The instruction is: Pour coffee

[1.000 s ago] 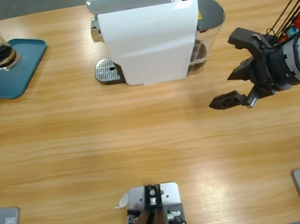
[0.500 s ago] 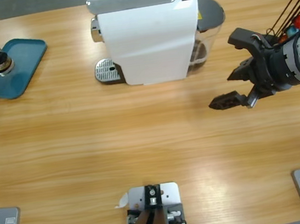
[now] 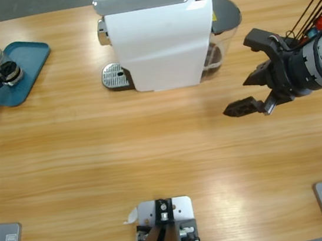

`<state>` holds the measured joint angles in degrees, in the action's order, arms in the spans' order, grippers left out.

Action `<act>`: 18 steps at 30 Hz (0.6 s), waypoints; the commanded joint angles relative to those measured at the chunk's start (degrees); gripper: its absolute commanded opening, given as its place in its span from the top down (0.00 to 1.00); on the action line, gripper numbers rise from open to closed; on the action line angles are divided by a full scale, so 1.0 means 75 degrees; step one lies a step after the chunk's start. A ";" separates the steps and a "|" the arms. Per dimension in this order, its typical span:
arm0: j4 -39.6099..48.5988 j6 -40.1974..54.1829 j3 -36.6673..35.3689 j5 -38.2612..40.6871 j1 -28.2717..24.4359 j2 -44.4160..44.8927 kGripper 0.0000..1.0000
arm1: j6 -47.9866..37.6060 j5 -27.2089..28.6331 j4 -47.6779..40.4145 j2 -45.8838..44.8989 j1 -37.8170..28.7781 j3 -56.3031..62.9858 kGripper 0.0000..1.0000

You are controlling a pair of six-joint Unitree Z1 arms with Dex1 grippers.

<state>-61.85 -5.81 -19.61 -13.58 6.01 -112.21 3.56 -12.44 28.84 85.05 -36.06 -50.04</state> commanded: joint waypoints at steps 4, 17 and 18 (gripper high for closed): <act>-0.0163 -0.0006 0.0297 -0.0112 0.0054 -0.0326 0.01 | -0.0095 -0.0099 0.0116 0.0250 -0.0078 0.0063 0.01; 0.2753 0.0125 0.0471 -0.0100 0.0865 0.3482 0.00 | -0.0100 -0.0111 0.0128 0.0313 -0.0078 0.0039 0.00; 0.3793 0.0132 0.0215 -0.0098 0.0914 0.4241 0.00 | -0.0100 -0.0111 0.0128 0.0332 -0.0078 0.0039 0.00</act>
<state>-60.49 -5.81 -15.51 -13.59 8.43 -106.11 3.56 -12.44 29.08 85.05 -36.06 -50.07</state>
